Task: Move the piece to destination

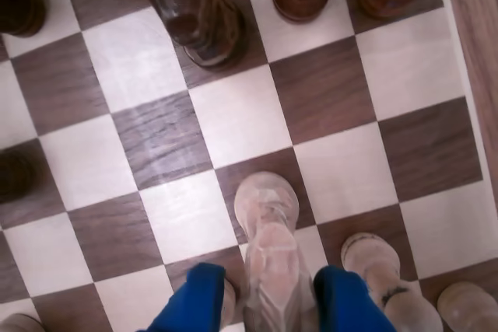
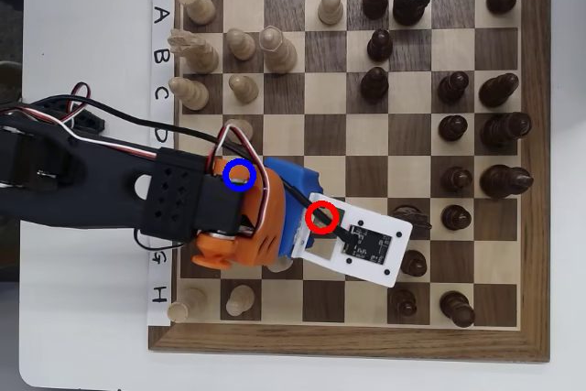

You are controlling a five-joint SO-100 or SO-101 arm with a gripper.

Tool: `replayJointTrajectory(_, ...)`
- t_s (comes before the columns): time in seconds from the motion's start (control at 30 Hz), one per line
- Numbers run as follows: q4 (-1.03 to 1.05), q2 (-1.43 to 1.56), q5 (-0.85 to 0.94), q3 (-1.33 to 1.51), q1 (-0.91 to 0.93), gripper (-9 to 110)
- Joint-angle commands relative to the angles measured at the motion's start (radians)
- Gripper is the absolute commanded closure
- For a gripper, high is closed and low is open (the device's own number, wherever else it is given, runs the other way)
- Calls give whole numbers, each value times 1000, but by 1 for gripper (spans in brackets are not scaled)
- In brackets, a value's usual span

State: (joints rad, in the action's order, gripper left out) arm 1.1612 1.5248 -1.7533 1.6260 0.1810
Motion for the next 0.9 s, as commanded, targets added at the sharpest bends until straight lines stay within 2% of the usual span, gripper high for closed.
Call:
replayJointTrajectory(0.0,-91,46,-40,2,-32,84)
replayJointTrajectory(0.53,-121,41,-3,20,-18,85)
replayJointTrajectory(0.87,-138,52,5,40,-5,98)
